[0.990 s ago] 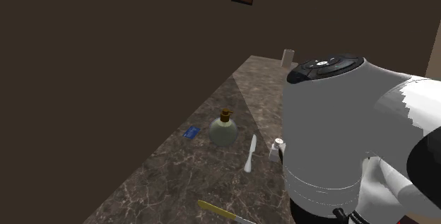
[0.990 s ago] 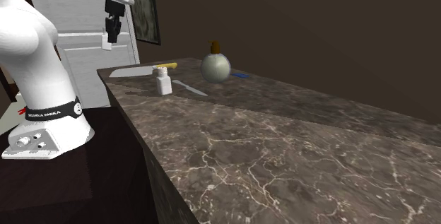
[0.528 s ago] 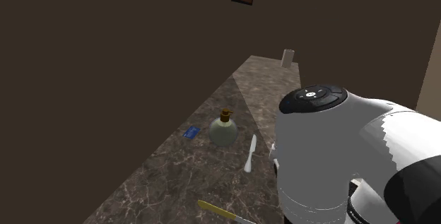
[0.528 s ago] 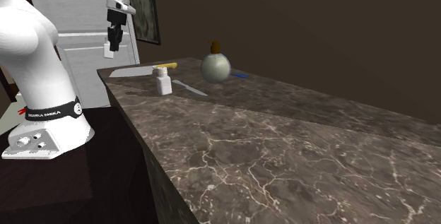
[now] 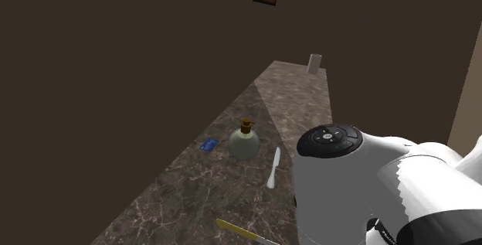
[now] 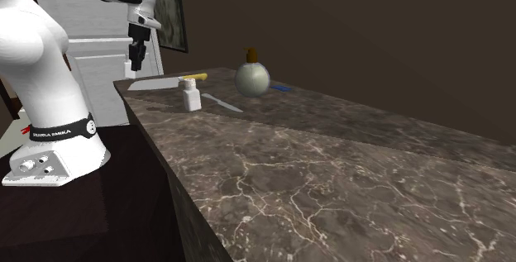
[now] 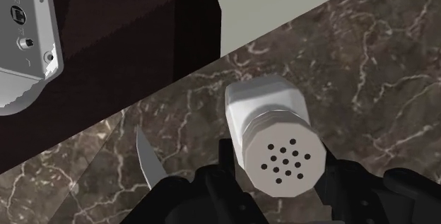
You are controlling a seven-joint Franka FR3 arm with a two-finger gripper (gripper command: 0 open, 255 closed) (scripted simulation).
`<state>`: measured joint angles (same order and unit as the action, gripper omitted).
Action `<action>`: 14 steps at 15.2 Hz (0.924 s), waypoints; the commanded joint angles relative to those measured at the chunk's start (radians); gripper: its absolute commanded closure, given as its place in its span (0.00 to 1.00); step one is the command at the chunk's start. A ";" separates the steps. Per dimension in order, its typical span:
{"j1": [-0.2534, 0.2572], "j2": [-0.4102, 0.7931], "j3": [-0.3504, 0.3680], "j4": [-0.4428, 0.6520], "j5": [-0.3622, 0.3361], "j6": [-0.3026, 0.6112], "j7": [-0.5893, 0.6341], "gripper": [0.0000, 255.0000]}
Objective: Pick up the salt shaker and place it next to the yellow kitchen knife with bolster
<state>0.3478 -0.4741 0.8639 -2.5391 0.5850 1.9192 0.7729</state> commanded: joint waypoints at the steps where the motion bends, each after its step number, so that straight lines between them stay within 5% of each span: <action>1: -0.008 0.024 0.019 -0.012 0.001 0.036 0.000 1.00; 11: -0.016 0.050 0.040 -0.027 0.002 0.078 0.000 1.00; 12: -0.016 0.050 0.040 -0.027 0.002 0.078 0.000 0.00; 14: -0.016 0.050 0.040 -0.027 0.002 0.078 0.000 0.00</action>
<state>0.3317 -0.4238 0.9042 -2.5658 0.5871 1.9968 0.7732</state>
